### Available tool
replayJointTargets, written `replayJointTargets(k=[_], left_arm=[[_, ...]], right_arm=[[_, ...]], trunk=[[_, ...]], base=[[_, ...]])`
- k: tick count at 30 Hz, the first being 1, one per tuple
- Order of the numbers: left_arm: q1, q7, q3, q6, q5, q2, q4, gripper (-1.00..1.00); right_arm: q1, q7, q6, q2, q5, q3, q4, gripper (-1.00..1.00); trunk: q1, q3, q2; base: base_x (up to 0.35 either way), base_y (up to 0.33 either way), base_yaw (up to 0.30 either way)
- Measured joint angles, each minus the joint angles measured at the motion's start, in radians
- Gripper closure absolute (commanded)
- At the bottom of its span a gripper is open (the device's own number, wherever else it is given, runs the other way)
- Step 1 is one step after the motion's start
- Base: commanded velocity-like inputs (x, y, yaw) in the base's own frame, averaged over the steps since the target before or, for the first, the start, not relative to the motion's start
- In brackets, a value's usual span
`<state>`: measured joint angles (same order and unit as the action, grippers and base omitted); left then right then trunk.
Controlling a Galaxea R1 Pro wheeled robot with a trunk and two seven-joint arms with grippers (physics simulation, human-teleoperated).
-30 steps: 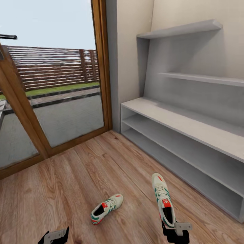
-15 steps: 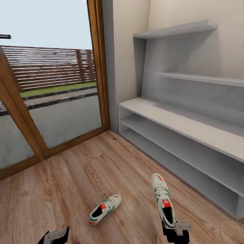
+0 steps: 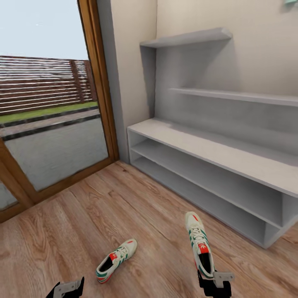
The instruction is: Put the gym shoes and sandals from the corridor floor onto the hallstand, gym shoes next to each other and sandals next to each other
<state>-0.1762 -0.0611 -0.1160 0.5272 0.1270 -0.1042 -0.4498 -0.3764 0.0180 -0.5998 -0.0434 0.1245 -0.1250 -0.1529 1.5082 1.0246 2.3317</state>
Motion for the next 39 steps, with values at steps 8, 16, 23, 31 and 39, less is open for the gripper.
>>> replayJointTargets(k=[8,16,23,31,39], left_arm=[[0.000,0.000,0.000,0.000,0.000,0.000,0.000,-1.00],[0.000,0.000,0.000,0.000,0.000,0.000,0.000,-1.00],[0.000,0.000,0.000,0.000,0.000,0.000,0.000,-1.00],[0.000,0.000,0.000,0.000,0.000,-0.001,-0.001,-1.00],[0.000,0.000,0.000,-0.001,-0.001,-0.002,-0.003,-1.00]], right_arm=[[0.000,0.000,0.000,0.000,0.000,0.000,0.000,1.00],[0.000,0.000,0.000,0.000,0.000,-0.001,0.000,1.00],[0.000,0.001,0.000,0.000,0.000,0.000,0.000,1.00],[0.000,0.001,0.000,0.000,0.000,0.000,0.000,1.00],[0.000,0.001,0.000,0.001,0.002,0.000,-0.001,1.00]], trunk=[[0.000,0.000,0.000],[0.000,0.000,0.000],[0.000,0.000,0.000],[0.000,0.000,0.000],[0.000,0.000,0.000]], base=[[0.000,0.008,-0.300],[0.000,0.149,-0.254],[0.000,0.061,-0.038],[0.000,0.094,-0.001],[0.000,0.077,0.000]])
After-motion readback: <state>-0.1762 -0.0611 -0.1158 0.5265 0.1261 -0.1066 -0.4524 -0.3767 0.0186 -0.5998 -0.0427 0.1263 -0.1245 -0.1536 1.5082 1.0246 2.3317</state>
